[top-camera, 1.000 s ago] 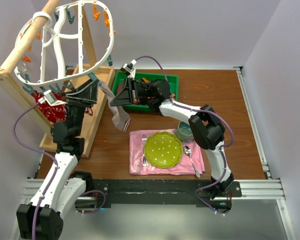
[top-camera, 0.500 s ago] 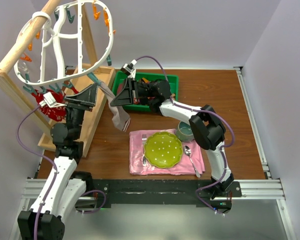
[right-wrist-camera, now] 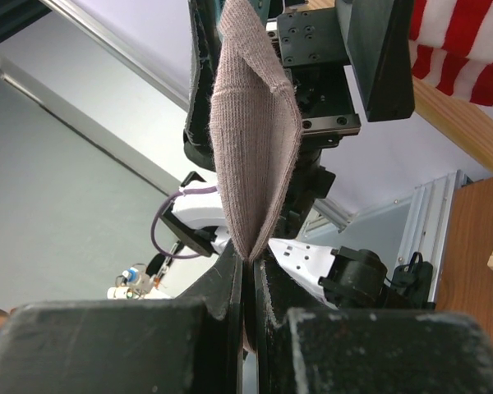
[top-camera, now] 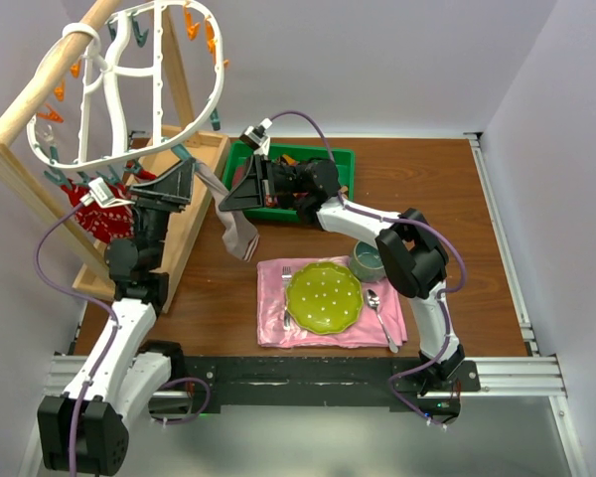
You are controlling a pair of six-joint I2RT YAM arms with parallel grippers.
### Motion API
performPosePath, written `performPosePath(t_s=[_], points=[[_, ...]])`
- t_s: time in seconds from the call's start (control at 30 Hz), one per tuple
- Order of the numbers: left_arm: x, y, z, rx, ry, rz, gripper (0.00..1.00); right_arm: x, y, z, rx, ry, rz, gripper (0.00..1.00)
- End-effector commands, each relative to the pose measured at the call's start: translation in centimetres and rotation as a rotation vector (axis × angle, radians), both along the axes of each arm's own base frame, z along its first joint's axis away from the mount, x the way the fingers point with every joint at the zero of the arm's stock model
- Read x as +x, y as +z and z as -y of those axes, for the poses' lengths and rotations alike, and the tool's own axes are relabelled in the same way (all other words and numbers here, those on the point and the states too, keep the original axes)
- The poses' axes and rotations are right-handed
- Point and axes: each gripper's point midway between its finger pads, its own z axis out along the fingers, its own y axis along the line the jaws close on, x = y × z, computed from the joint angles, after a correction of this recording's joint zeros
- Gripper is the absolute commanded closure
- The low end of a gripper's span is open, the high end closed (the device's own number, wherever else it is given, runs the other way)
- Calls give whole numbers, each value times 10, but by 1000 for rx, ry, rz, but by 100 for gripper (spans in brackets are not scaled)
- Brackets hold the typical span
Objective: Remove the socks clipped to the hanger
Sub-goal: Remove the sock from the hanger.
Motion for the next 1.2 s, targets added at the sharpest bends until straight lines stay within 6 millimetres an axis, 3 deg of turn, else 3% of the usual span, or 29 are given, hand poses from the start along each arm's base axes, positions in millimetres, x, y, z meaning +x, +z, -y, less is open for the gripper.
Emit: performPosePath(t_s=[0.0, 0.4, 0.77, 0.97, 1.17], points=[[-12, 29, 5, 35, -19, 143, 28, -23, 35, 16, 104, 17, 143, 100], [-15, 53, 6, 12, -39, 260, 30, -22, 33, 14, 99, 18, 141, 100], [-11, 66, 4, -6, -31, 288, 42, -20, 31, 12, 93, 18, 142, 100], [-11, 66, 4, -13, -31, 286, 62, -19, 29, 11, 89, 17, 139, 100], [-9, 66, 4, -3, -26, 280, 90, -18, 27, 11, 81, 6, 130, 100]])
